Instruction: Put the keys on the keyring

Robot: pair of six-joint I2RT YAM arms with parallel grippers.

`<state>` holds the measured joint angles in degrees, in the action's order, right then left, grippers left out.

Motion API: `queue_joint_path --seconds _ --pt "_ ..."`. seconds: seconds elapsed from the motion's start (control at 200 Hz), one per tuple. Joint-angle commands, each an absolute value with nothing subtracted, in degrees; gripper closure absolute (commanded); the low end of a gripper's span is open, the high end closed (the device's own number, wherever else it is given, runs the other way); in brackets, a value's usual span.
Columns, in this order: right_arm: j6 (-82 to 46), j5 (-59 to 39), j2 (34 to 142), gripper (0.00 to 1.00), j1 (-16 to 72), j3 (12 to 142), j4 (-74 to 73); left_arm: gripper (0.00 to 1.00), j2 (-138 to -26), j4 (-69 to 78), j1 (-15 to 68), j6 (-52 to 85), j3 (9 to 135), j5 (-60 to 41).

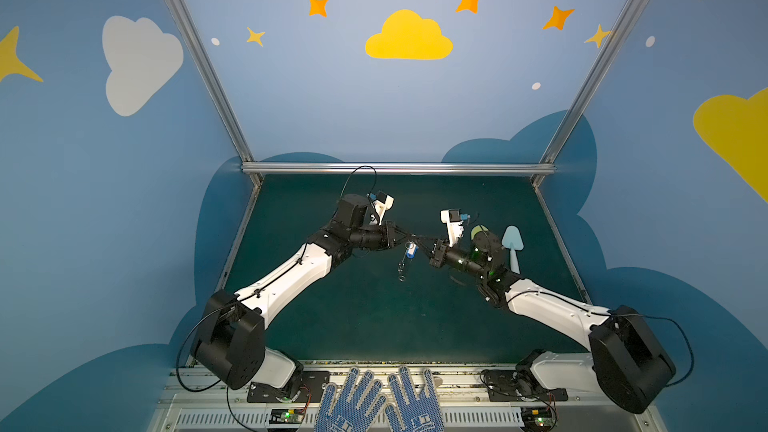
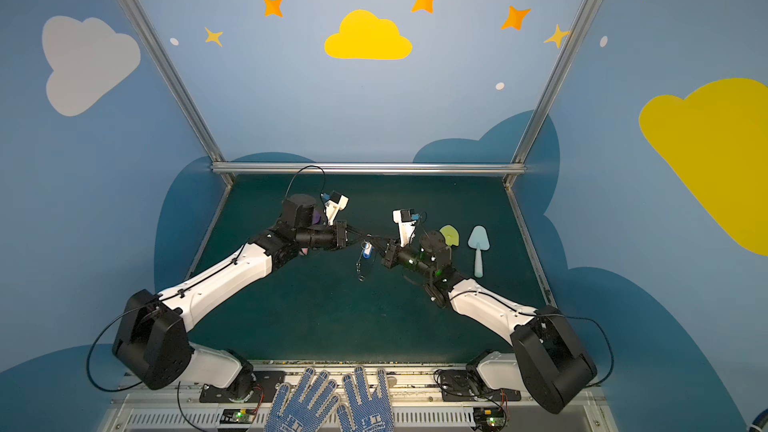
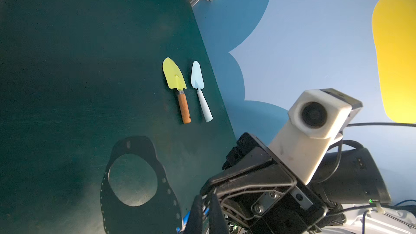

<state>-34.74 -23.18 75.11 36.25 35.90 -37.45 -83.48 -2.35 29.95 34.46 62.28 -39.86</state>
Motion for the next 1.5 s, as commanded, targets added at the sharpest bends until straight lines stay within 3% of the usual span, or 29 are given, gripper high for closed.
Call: queue_joint_path --seconds 0.0,0.25,0.531,0.651,0.716,1.006,1.086,1.422,1.497 --pt "-34.75 -24.32 75.76 1.00 36.19 38.10 -39.81 0.96 -83.58 -1.97 31.07 33.75 63.39 -42.87" --pt "-35.06 -25.43 75.98 1.00 35.71 38.27 -37.79 0.96 -84.90 -3.65 32.16 32.35 64.68 -43.72" --pt "-36.25 -27.25 76.40 1.00 35.16 38.32 -39.02 0.85 -85.34 -5.45 33.04 31.01 65.37 -43.16" --pt "-37.06 -28.02 76.81 1.00 34.81 38.31 -39.50 0.87 -85.17 -5.45 33.05 31.01 65.20 -43.02" --pt "-37.38 -28.28 77.06 1.00 34.64 38.32 -40.82 0.92 -85.12 -5.36 33.16 30.96 65.07 -43.30" --pt "-38.13 -31.67 78.61 1.00 34.10 40.93 -40.43 0.89 -85.52 -5.53 33.63 30.65 65.19 -44.34" --pt "-38.11 -32.34 78.85 1.00 34.02 41.31 -40.09 0.96 -85.69 -5.49 33.73 30.57 65.14 -44.54" --pt "-35.83 -31.14 78.63 1.00 33.80 42.71 -34.03 0.96 -85.35 -6.68 33.82 30.54 65.09 -41.76" --pt "-34.76 -30.19 77.93 0.90 33.77 42.61 -32.22 0.96 -85.00 -7.96 33.74 30.50 65.02 -38.41"
